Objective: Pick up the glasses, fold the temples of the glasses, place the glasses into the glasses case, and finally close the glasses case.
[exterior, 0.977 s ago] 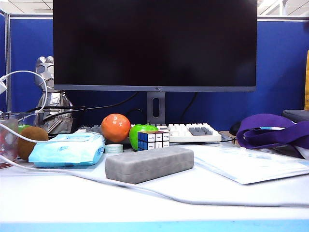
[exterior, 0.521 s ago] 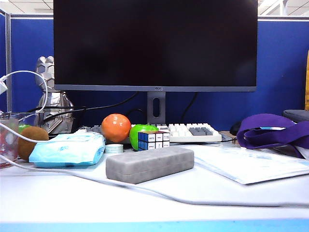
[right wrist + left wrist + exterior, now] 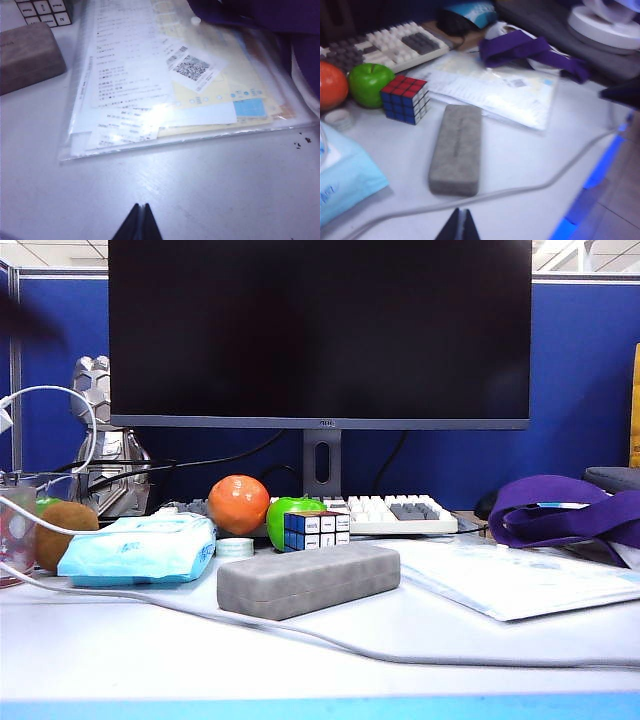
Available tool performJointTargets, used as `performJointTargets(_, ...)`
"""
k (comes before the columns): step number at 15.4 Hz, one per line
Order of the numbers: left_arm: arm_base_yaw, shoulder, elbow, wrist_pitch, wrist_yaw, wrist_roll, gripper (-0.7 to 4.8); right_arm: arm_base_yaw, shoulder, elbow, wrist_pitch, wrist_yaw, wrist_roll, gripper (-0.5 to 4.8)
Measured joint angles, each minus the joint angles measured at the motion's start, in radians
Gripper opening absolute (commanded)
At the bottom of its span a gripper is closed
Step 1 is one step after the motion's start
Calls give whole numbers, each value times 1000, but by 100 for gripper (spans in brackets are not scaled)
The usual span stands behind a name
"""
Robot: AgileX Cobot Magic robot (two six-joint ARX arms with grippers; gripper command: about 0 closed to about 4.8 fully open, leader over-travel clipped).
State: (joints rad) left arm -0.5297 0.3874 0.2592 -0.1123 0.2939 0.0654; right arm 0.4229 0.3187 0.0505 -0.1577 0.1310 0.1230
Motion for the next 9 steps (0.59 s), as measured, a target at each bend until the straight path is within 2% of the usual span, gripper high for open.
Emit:
performJointTargets(2, 0, 29, -114, 136, -19, -21, -5, 0, 0, 0, 0, 0, 0, -1)
performJointTargets(5, 1, -61, -226, 253, -178, -38, -5, 0, 0, 0, -2, 0, 0, -1)
performJointTargets(7, 2, -152, -251, 220, -209, -39, -5, 0, 0, 0, -4, 0, 0, -1)
performJointTargets(9, 56, -197, -251, 194, -219, -39, -5, 0, 0, 0, -6, 1, 0, -1)
